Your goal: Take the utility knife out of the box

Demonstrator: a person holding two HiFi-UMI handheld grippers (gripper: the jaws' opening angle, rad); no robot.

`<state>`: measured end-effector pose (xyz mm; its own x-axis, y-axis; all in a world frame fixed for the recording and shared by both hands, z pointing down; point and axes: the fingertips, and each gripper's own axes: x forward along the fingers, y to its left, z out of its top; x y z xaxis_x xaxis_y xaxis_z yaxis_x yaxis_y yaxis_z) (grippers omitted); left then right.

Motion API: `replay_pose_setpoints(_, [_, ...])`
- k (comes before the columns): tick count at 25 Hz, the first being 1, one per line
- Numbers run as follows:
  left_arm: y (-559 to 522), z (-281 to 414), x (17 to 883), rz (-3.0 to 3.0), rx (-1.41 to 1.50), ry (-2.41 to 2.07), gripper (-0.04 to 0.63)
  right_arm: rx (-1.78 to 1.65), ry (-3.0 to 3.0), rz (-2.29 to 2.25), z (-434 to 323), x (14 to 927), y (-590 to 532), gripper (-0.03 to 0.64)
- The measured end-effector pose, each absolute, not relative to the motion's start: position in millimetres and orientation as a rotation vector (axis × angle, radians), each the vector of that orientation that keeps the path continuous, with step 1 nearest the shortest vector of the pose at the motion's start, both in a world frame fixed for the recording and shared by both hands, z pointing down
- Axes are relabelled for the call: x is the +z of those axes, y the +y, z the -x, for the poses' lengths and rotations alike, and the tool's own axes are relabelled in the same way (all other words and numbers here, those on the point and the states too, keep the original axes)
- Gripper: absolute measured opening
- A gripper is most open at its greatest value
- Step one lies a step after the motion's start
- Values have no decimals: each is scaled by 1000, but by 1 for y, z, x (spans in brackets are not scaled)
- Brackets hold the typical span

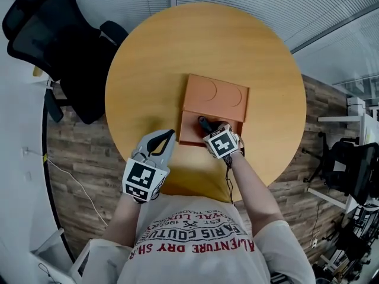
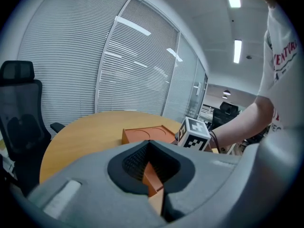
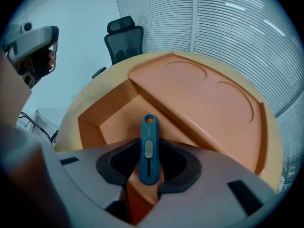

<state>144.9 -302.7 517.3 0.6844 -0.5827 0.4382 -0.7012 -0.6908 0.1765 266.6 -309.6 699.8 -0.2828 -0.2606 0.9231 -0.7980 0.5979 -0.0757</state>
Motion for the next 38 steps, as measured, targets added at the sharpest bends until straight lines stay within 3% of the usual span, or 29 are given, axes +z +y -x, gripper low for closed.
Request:
replay_pose_setpoints(13, [-281,-142,484,-2595,419,-1058,-5,550,-2039,-974,-265,600,-283,132])
replay_pose_setpoints(28, [-267,-179,397,-2784,286,-1034,-5,443,-2373,-1623,-316,432,-251,132])
replay_pose_setpoints(38, [-263,-187,379,-2839,276,-1045,-5,297,-2439,-1776,-334,385,-234,132])
